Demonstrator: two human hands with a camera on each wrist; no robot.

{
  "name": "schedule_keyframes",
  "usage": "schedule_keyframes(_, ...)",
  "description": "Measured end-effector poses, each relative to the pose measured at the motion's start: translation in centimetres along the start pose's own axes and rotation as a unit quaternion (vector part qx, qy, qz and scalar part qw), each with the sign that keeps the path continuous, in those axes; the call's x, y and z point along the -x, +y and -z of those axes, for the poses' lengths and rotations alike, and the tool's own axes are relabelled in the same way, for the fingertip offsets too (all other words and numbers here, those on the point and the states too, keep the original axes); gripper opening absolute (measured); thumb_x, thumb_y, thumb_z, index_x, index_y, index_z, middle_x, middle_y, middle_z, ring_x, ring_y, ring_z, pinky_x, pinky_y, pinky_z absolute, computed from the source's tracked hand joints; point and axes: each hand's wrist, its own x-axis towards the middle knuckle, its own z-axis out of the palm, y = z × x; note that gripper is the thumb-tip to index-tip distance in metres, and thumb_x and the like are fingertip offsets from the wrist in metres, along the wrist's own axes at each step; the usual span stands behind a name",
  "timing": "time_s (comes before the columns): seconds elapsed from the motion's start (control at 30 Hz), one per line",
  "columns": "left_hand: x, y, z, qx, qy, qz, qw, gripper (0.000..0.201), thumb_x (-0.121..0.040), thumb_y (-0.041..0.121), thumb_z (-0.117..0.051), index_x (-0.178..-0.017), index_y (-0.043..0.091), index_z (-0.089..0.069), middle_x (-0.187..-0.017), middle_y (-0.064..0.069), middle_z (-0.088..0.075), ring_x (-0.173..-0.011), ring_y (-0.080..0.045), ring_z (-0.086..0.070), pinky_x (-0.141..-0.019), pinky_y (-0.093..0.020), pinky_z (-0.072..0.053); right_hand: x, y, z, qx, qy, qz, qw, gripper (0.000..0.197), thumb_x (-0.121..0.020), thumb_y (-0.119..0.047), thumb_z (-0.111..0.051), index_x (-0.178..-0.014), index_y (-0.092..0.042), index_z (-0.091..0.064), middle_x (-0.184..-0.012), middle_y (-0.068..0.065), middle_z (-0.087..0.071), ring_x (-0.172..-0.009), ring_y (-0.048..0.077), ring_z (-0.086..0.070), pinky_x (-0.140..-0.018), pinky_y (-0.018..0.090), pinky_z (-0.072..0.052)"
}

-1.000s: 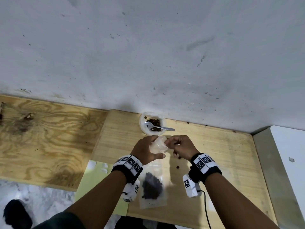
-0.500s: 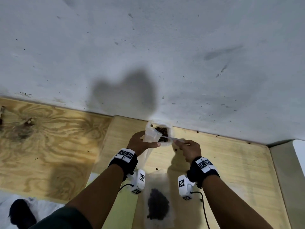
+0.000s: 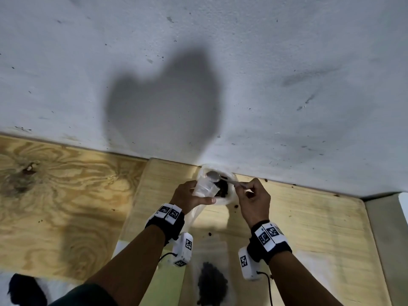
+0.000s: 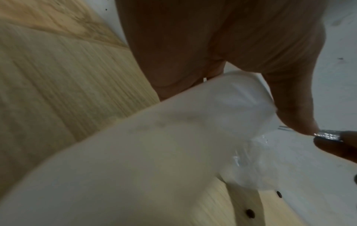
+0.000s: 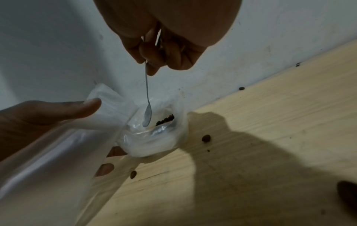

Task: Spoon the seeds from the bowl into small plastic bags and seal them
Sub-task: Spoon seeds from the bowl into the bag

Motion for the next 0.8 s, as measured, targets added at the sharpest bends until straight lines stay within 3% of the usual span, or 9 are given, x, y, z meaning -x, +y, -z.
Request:
schedule_keyframes(0.07, 0.2, 0.2, 0.0, 0.004, -0.007, -0.001, 1.0, 0.06, -0.05, 0.051, -0.09, -0.101, 0.026, -0.071, -0.103, 0.011, -0.071, -0.1, -0.01, -0.065, -0.09, -0.031, -0.052, -0.1, 0.4, -0.3, 0.011, -0.007, -0.001, 1.0, 0.025, -0.086, -0.02, -0.073, -0.071, -0.018, -0.053, -0.069, -0.007, -0.063, -0.047, 0.011, -0.047, -0.049, 0.029, -0.044)
schedule_keyframes(0.13, 0.2, 0.2, 0.1, 0.004, -0.005, 0.006, 1.0, 0.073, -0.042, 0.06, -0.087, -0.106, 0.028, -0.07, -0.109, 0.01, -0.07, -0.105, -0.011, -0.064, -0.094, -0.033, -0.051, -0.2, 0.5, -0.5, 0.026, -0.016, -0.005, 1.0, 0.028, -0.086, -0.02, -0.071, -0.069, -0.024, -0.05, -0.065, -0.011, -0.061, -0.045, 0.016, -0.047, -0.049, 0.035, -0.048)
schedule_keyframes(0.3, 0.2, 0.1, 0.1, -0.018, 0.012, 0.022, 1.0, 0.105, -0.033, 0.072, -0.084, -0.125, 0.026, -0.061, -0.124, 0.007, -0.065, -0.113, -0.013, -0.06, -0.099, -0.035, -0.05, -0.4, -0.1, 0.4, 0.057, -0.001, 0.019, 0.998, 0.03, -0.085, -0.014, -0.069, -0.069, -0.023, -0.046, -0.047, -0.005, -0.048, -0.036, 0.009, -0.037, -0.046, 0.023, -0.034)
schedule_keyframes(0.43, 0.7, 0.1, -0.2, -0.048, 0.026, 0.009, 0.999, 0.106, -0.041, 0.064, -0.087, -0.133, 0.023, -0.053, -0.131, 0.006, -0.059, -0.117, -0.015, -0.057, -0.097, -0.031, -0.048, 0.0, 0.1, 1.4, 0.127, 0.011, 0.062, 0.99, 0.028, -0.087, -0.019, -0.067, -0.072, -0.023, -0.044, -0.038, -0.008, -0.041, -0.032, 0.009, -0.037, -0.046, 0.022, -0.032)
schedule_keyframes(0.6, 1.4, 0.3, -0.3, -0.057, 0.03, -0.014, 0.998, 0.095, -0.054, 0.045, -0.091, -0.136, 0.021, -0.05, -0.13, 0.007, -0.057, -0.113, -0.012, -0.054, -0.087, -0.023, -0.043, 0.8, 1.8, 1.6, 0.137, 0.006, 0.069, 0.988, 0.025, -0.09, -0.018, -0.066, -0.075, -0.02, -0.046, -0.039, -0.01, -0.041, -0.032, 0.009, -0.034, -0.045, 0.022, -0.03)
schedule_keyframes(0.8, 1.7, 0.0, -0.4, -0.046, 0.03, -0.011, 0.998, 0.098, -0.05, 0.047, -0.092, -0.136, 0.023, -0.05, -0.127, 0.012, -0.058, -0.113, -0.01, -0.056, -0.089, -0.022, -0.045, 1.8, 3.5, 1.9, 0.004, 0.031, -0.042, 0.999, 0.029, -0.087, -0.008, -0.07, -0.07, -0.011, -0.047, -0.064, -0.002, -0.052, -0.045, 0.004, -0.036, -0.046, 0.017, -0.031)
